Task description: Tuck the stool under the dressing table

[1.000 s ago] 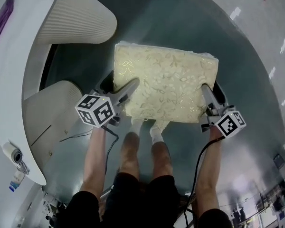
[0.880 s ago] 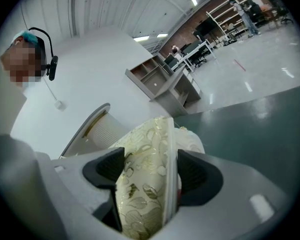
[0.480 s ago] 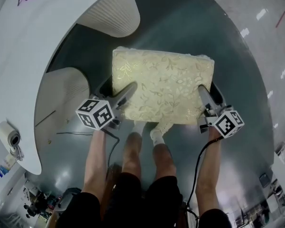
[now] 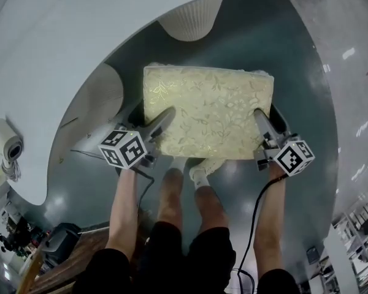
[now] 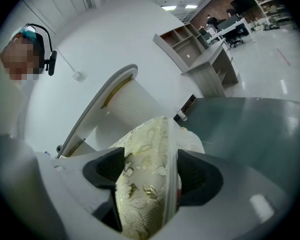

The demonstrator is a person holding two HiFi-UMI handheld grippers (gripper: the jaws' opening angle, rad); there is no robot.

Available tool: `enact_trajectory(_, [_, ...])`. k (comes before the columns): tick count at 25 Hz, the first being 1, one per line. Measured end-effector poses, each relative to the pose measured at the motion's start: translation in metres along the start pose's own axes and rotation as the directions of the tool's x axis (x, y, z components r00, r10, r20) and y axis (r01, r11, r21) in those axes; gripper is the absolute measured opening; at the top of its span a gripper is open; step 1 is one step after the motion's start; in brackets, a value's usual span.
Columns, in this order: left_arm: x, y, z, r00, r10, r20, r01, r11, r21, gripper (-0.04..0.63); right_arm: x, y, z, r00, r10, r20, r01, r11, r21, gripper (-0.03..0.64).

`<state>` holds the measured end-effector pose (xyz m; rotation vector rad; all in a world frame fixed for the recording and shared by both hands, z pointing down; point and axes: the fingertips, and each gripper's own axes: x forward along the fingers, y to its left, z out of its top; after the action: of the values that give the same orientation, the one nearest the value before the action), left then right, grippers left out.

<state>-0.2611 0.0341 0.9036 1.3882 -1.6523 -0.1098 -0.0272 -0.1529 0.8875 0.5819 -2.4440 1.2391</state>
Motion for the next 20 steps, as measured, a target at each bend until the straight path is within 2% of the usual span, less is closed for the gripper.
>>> enact_trajectory(10, [-0.016, 0.001, -0.012, 0.99, 0.11, 0.092, -0.101, 0.99, -0.099, 0.468, 0.029, 0.003, 0.017, 0.988, 0.1, -0.118, -0.108, 0.992, -0.066, 0.334])
enact_trajectory(20, [-0.034, 0.001, -0.034, 0.966, 0.199, 0.166, -0.169, 0.969, -0.182, 0.468, 0.048, 0.01, 0.017, 0.962, 0.172, -0.211, -0.2, 0.973, -0.115, 0.334])
